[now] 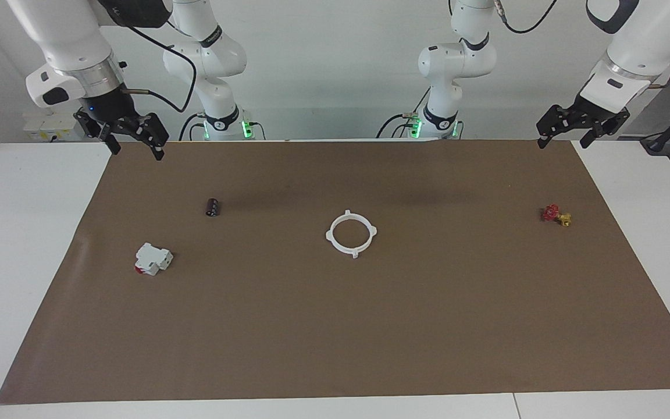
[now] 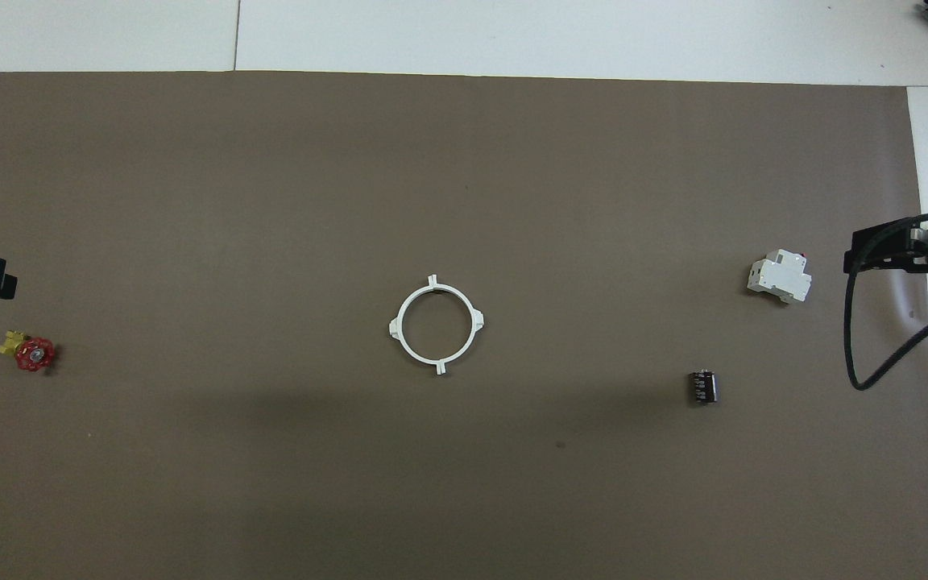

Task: Assemble drain pipe with both arms

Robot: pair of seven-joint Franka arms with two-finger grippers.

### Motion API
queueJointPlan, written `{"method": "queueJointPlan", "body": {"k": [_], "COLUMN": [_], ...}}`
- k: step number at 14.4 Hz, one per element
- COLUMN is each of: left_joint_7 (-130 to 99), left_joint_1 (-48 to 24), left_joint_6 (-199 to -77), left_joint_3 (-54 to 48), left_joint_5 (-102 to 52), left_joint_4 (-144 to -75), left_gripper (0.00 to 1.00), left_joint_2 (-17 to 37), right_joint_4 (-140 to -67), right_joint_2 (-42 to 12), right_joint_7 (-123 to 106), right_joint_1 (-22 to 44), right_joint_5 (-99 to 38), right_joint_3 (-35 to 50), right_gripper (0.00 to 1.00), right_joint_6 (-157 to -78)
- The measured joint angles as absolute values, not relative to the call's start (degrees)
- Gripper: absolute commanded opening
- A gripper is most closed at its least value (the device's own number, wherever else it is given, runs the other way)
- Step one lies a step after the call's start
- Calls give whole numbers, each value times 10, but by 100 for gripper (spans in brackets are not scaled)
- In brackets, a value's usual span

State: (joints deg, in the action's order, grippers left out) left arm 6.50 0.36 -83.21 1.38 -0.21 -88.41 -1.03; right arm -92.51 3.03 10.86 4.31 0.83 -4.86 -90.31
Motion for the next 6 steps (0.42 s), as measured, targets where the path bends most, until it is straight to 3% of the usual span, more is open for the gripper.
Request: {"method": "queueJointPlan", "body": {"k": [6], "left_joint_7": [64], "left_joint_1": [5], "left_joint_6": [-832], "left_joint_3": [17], "left_joint_5": [-11], "left_joint_4": [-884], "left_gripper": [100], "left_joint_2": [-10], "right_joint_4": [-925], "right_joint_2": [30], "right_joint_7": [109], "right_joint_1": [43], "right_joint_5": [8], "right_joint_3": [-49], "right_gripper": [100], "right_joint_6": [-903]}}
